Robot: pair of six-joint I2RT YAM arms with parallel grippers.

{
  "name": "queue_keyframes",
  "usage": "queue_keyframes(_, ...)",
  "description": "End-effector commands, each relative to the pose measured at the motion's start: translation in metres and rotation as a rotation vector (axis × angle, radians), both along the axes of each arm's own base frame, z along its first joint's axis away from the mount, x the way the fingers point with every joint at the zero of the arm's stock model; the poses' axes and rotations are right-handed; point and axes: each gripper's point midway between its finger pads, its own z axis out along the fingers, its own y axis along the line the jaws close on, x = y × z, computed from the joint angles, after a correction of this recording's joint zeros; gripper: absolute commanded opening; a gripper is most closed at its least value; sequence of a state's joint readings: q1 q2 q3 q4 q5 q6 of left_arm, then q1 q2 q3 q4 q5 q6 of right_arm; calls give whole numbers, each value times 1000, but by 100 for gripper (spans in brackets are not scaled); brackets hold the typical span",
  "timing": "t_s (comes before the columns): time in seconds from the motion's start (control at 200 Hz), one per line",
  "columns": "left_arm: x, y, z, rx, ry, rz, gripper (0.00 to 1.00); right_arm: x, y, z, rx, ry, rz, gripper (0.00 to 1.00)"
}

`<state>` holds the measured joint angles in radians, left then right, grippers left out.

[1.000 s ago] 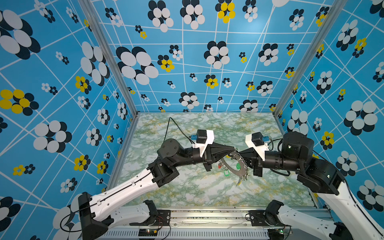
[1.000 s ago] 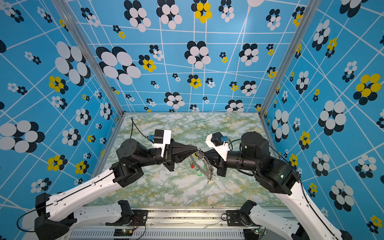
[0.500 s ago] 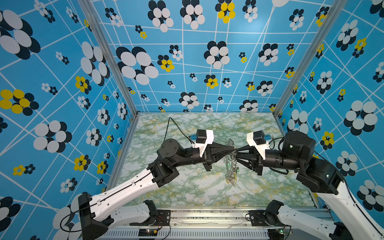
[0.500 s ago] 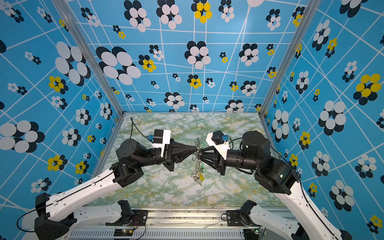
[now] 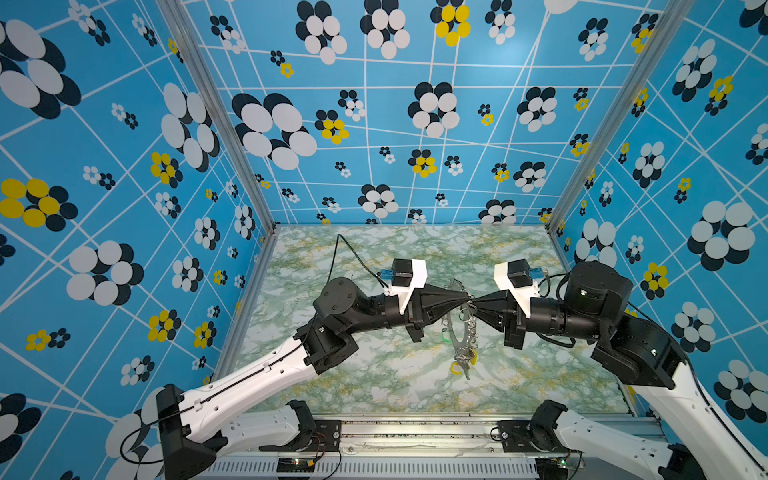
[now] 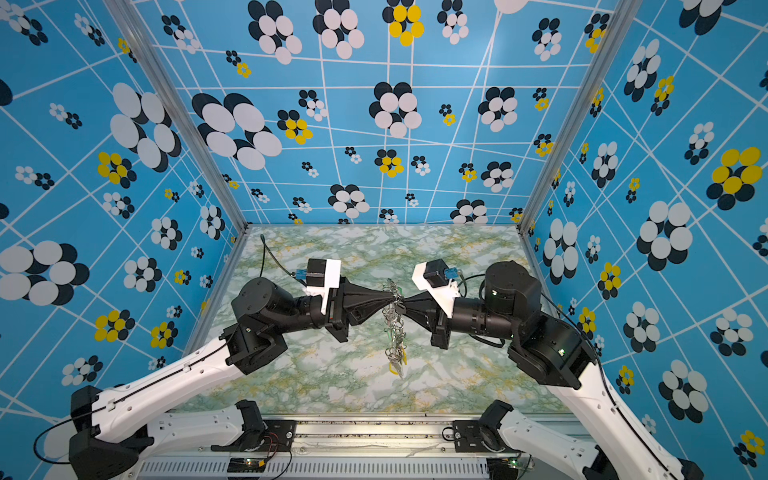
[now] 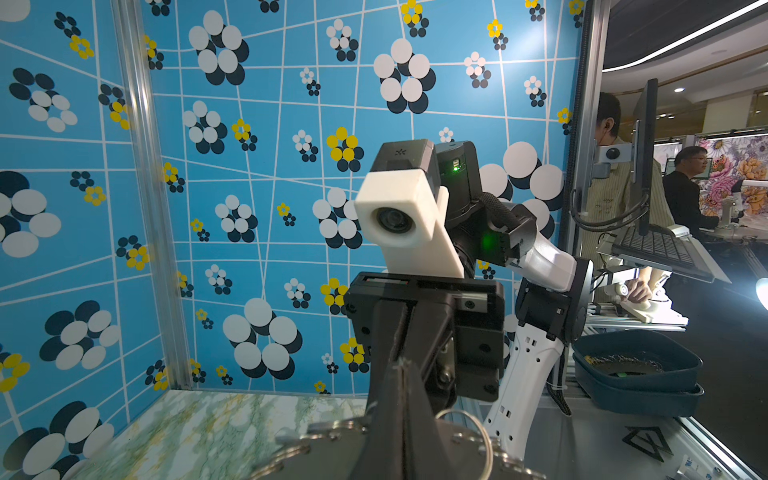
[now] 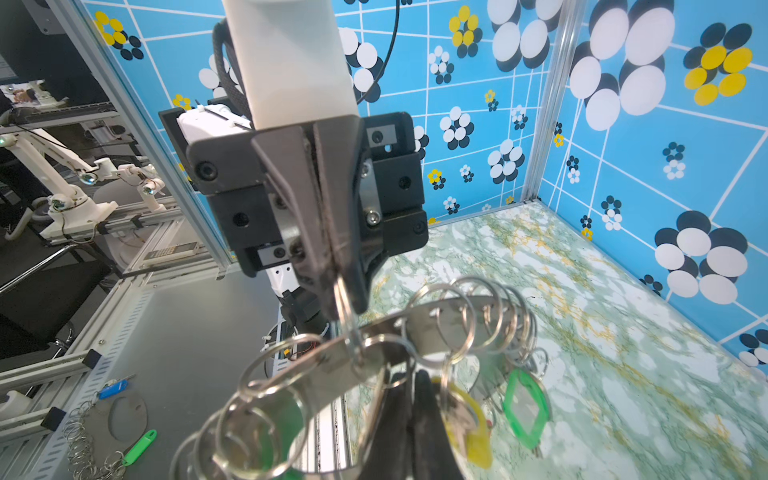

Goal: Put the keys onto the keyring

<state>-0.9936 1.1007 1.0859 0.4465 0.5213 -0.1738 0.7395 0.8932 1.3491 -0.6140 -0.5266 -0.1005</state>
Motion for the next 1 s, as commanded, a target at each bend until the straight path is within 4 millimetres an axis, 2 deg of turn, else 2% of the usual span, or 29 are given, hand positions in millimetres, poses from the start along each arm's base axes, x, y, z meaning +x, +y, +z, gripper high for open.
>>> queue_keyframes(0.0,-11,19,31,-89,-61,14,0,-5,-8,0,-38,-4,-17,0)
queue_keyframes(0.195,-7,23,26,-73,-60,46,0,-12,-20,1,-95,-11,-27,0)
queue_keyframes(0.745,-4,12,7,-26,-26,15,0,-4,-34,9,-184,-85,-94,0)
queue_keyframes(0.755,-3,12,7,-25,-25,16,0,-5,-36,18,-169,-102,-97,0)
queue_keyframes(0.77,-3,12,7,-25,-26,17,0,-6,-36,21,-166,-108,-99,0)
queue_keyframes(0.994,1,10,-4,-3,-9,28,0,-4,-34,27,-181,-122,-87,0)
